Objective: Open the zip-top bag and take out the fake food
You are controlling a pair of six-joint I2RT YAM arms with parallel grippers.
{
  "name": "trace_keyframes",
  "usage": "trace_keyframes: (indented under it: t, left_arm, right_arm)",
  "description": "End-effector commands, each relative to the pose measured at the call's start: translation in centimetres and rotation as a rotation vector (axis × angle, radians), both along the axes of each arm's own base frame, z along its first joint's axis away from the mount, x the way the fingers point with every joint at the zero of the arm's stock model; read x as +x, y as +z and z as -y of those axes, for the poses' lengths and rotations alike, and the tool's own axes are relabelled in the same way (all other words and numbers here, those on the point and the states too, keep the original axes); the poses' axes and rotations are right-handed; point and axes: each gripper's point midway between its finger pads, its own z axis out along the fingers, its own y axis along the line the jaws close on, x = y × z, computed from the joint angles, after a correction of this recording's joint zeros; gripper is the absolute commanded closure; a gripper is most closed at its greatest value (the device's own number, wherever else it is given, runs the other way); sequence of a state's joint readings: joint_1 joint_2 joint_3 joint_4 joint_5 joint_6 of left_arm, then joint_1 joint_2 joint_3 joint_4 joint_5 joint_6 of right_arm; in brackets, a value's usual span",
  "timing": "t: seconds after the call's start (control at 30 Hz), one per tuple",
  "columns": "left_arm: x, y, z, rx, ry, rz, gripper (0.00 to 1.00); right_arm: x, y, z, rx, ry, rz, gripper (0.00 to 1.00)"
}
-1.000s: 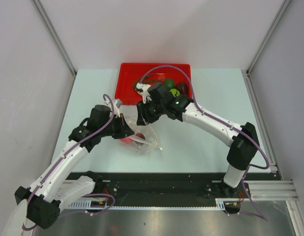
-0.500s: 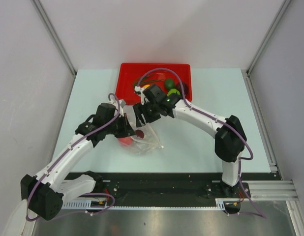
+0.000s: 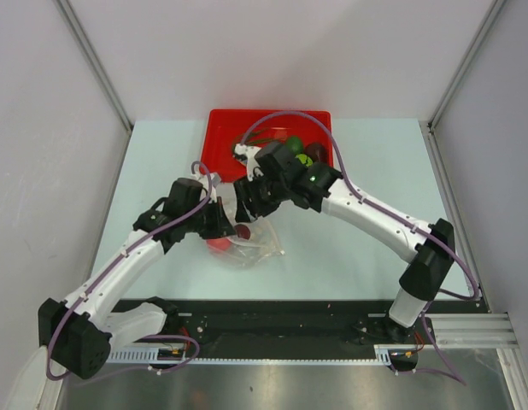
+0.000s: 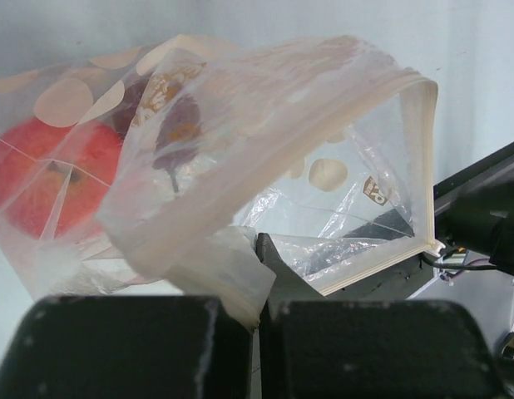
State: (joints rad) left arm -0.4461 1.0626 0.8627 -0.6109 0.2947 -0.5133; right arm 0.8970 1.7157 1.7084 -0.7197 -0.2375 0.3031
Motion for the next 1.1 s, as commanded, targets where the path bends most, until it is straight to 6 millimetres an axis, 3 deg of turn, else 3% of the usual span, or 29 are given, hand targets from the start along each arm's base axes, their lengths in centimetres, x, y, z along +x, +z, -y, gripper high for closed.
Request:
trace_keyframes:
  t: [0.0, 0.07, 0.17, 0.2, 0.33, 0.37, 0.4, 0.6, 0.9, 1.07]
  left_arm:
    - [1.0, 2.2, 0.6, -0.028, -0.033, 0.064, 1.0]
    - [1.0, 2.2, 0.6, -0.028, -0.033, 0.063, 1.0]
    - [0.8, 2.1, 0.5, -0.023, -0.033, 0.057, 1.0]
    - [0.8, 2.1, 0.4, -0.021, -0.028, 0.057, 1.0]
    - [0.2, 1.2, 0.2, -0.021, -0.013, 0.027, 1.0]
    - [0.1, 1.1, 0.2, -0.026, -0.009, 0.018, 1.0]
    - [-0.1, 0.6, 0.2, -0.027, -0.009, 0.006, 1.0]
    - [-0.1, -0.9, 0.3, -0.024, 0.012, -0.038, 1.0]
    - [0.3, -1.9, 0.4, -0.027, 0.042, -0.068, 1.0]
    - [0.0, -2.1, 0.3, -0.017, 0.039, -0.083, 1.0]
  right_arm:
    - [-1.3, 0.4, -1.2, 0.071, 0.035, -0.021, 0.55]
    - [-0.9, -0.7, -1.9, 0.082, 0.041, -0.036, 0.61]
    - [0.2, -3.8, -3.2, 0.059, 0.033, -0.06, 0.6]
    - [0.7, -5.9, -3.6, 0.028, 0.024, -0.081, 0.6]
    - [3.1, -9.0, -4.5, -0.018, -0.006, -0.057, 0.59]
    - [3.7, -8.9, -4.8, -0.016, -0.009, -0.047, 0.59]
    - [4.0, -10.3, -4.8, -0.041, -0.013, -0.057, 0.58]
    - [4.5, -14.2, -4.4, -0.117, -0.008, -0.062, 0.44]
    - [6.2, -16.2, -4.5, -0.114, -0.075, -0.03, 0.24]
    - [7.3, -16.8, -5.5, -0.054, -0.129, -0.015, 0.22]
